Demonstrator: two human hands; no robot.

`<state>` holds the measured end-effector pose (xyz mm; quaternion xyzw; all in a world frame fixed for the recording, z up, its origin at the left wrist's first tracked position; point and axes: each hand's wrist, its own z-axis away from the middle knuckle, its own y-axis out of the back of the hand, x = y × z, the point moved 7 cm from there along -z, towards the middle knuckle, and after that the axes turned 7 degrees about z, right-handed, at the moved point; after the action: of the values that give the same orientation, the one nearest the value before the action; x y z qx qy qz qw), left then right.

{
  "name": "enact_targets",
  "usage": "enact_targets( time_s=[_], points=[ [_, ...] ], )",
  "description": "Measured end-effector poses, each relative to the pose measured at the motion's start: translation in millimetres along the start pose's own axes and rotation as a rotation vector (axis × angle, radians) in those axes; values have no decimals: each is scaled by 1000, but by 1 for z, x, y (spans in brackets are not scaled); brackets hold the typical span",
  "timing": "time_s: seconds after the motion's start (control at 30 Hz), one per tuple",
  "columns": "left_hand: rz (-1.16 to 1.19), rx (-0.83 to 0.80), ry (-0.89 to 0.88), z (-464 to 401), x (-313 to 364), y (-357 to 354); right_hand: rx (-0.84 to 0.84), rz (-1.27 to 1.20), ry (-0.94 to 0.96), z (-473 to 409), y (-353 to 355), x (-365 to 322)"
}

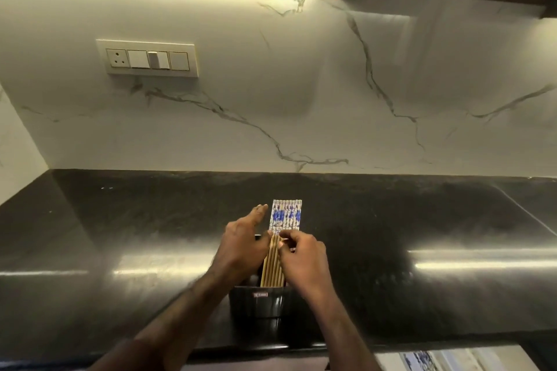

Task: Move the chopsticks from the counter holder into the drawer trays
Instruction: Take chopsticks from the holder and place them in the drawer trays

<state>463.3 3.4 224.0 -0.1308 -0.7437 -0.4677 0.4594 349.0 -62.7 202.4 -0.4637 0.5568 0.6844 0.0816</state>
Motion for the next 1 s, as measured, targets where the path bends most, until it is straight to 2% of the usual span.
enact_targets(
  time_s=[0.13,0.33,0.6,0.83,1.0],
  points=[
    [34,-12,52,-28,-19,-6,-17,15,-38,-19,-14,4],
    [221,-43,148,-54,-47,-18,-52,29,-79,-34,-27,9],
    [458,-72,155,-70,-52,-29,-42,50,-117,-43,-37,18],
    [587,10,191,-70,-63,-20,-60,59,-63,-43,-38,13],
    [642,43,158,-63,-46,2,-99,27,22,-42,-34,0]
  ],
)
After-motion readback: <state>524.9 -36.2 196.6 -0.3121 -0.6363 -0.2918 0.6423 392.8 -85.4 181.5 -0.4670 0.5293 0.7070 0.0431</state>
